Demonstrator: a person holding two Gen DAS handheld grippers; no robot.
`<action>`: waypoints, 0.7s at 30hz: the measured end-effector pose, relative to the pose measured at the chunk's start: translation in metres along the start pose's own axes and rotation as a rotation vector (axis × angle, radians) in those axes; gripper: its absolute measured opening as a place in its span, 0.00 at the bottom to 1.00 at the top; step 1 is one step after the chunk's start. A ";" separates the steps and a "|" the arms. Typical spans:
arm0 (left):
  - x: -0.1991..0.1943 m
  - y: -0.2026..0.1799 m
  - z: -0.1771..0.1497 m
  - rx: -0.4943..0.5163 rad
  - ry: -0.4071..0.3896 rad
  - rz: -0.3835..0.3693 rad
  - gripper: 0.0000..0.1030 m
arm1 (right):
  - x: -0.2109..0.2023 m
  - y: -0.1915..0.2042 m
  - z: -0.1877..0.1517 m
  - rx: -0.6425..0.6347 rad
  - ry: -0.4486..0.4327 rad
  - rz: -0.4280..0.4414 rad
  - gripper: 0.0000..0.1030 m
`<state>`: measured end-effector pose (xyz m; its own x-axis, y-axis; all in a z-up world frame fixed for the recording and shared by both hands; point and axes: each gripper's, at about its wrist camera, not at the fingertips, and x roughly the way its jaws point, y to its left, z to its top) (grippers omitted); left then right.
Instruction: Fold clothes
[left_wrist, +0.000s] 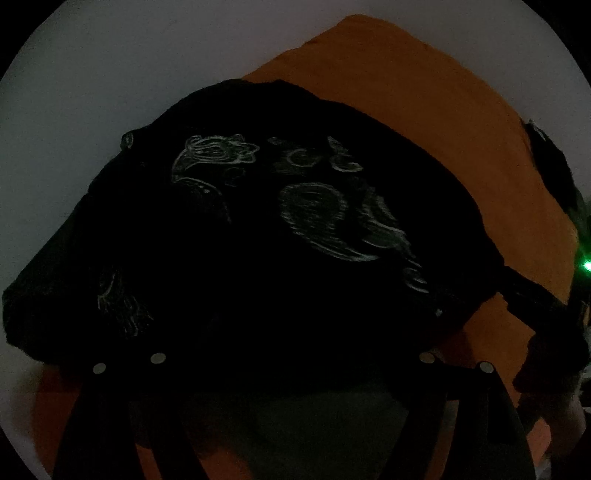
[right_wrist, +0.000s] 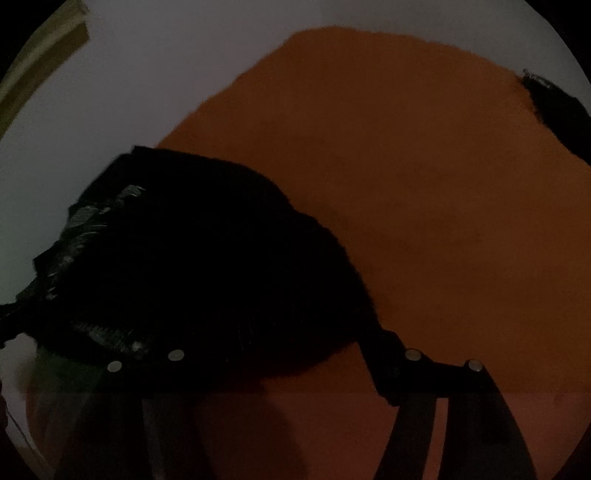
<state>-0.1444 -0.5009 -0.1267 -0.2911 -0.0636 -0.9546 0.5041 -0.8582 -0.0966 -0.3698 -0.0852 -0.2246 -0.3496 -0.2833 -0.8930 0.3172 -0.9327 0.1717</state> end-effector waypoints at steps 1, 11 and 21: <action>0.003 0.005 0.000 -0.013 0.006 -0.032 0.77 | 0.009 0.004 0.003 0.004 0.010 -0.008 0.67; -0.004 0.010 -0.001 -0.066 0.015 -0.093 0.77 | -0.001 0.031 0.036 -0.063 -0.112 -0.132 0.02; -0.124 -0.080 -0.015 -0.002 -0.088 -0.103 0.77 | -0.220 -0.060 0.083 0.035 -0.392 -0.339 0.02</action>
